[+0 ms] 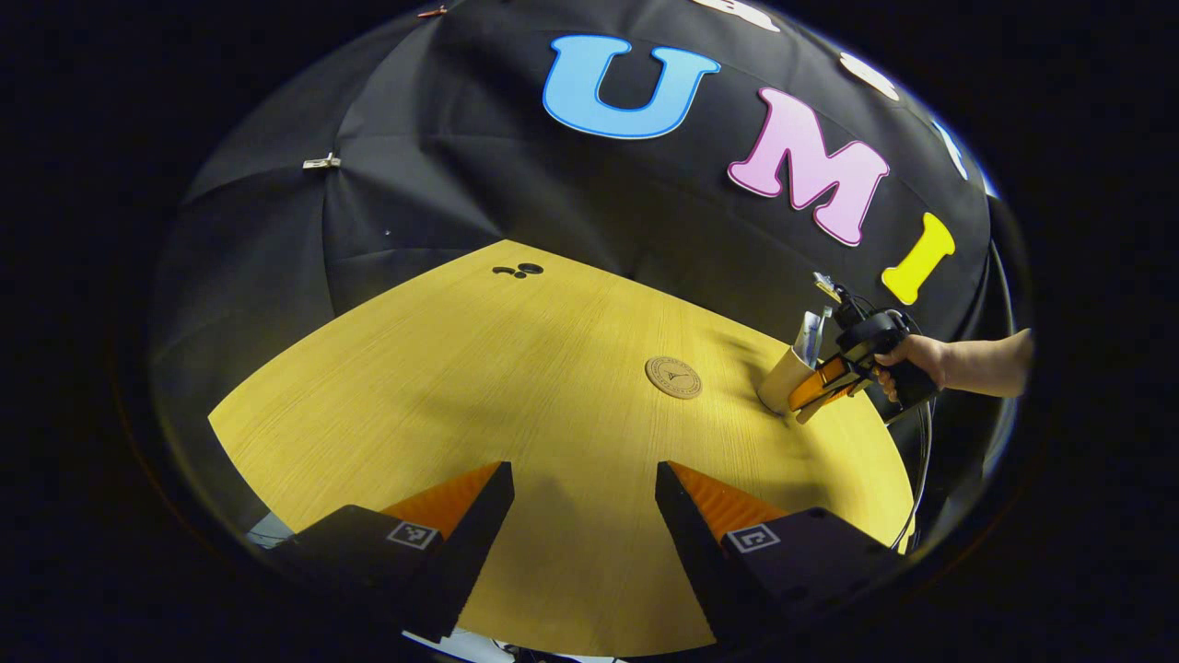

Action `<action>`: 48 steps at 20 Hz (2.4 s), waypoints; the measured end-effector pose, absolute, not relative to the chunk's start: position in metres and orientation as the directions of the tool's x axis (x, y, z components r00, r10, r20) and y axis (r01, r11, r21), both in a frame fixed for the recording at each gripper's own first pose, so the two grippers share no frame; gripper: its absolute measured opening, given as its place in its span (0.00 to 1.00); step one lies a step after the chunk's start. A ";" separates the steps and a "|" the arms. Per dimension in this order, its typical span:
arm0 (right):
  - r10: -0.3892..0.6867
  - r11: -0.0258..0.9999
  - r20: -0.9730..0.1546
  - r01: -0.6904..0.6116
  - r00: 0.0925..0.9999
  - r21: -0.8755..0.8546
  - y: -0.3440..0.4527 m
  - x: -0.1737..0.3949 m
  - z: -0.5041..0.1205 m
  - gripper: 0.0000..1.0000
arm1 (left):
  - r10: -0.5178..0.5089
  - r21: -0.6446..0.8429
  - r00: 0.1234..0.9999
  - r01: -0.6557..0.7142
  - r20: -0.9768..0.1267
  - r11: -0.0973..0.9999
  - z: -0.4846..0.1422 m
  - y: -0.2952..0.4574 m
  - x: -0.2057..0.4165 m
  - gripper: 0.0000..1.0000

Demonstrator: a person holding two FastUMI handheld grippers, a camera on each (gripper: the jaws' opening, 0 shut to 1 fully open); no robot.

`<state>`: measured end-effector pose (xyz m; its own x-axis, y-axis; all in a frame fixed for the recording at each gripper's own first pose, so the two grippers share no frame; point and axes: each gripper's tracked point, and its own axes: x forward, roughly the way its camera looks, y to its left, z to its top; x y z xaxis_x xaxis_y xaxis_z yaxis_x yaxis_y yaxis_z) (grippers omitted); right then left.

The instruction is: Put the toothbrush and toothpaste on the desktop into the cup, then pick up the cup and place it on the coaster on the desktop.

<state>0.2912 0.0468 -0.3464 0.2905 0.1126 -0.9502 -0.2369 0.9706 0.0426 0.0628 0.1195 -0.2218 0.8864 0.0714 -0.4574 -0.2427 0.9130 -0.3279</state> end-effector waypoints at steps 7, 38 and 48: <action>0.140 0.953 -0.926 -0.300 0.351 0.030 0.068 0.293 -0.328 0.28 | 0.060 -0.339 0.882 -0.241 -0.467 0.910 -0.229 0.114 0.060 0.98; 0.176 0.878 -0.937 -0.479 0.303 0.010 0.221 0.264 -0.328 0.27 | 0.092 -0.396 0.860 -0.324 -0.502 0.859 -0.257 0.134 -0.002 0.98; 0.193 0.875 -0.939 -0.484 0.285 0.033 0.236 0.253 -0.327 0.45 | 0.100 -0.404 0.859 -0.335 -0.501 0.851 -0.257 0.135 -0.019 0.98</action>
